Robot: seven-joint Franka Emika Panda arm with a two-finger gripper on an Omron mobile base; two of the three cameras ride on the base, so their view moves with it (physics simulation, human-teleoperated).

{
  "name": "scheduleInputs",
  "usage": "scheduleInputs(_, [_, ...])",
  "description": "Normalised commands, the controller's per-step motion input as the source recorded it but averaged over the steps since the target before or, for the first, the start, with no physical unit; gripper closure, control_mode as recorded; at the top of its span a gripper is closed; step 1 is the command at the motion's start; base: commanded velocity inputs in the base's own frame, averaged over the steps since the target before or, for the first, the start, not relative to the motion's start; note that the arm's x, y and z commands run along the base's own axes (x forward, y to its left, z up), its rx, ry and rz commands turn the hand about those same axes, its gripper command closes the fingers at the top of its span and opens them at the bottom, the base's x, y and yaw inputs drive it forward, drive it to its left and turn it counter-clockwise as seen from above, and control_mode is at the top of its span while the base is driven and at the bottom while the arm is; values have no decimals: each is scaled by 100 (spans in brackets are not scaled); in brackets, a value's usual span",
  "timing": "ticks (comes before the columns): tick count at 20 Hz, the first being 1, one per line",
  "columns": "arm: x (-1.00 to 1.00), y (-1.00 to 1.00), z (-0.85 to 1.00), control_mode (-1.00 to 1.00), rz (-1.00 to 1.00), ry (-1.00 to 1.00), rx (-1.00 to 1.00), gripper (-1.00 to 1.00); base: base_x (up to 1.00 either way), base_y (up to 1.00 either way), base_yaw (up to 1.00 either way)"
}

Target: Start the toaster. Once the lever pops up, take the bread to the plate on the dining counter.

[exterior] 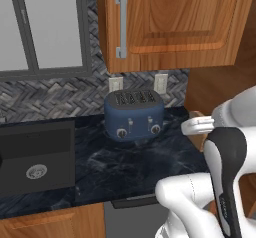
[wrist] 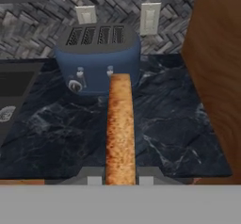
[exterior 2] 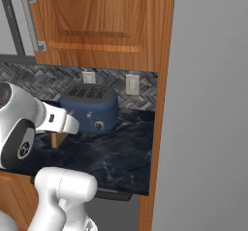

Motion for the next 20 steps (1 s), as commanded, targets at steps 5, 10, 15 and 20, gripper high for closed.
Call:
scheduleInputs(5, [-20,0,11,-100,0,-6,0,100,0,0,0])
scheduleInputs(10, [-9,0,10,-100,-1,-7,0,100,0,0,0])
scheduleInputs(15, [-7,0,12,-100,-2,0,0,100,0,0,0])
scheduleInputs(20, [-6,0,10,-100,-6,0,0,100,0,0,0])
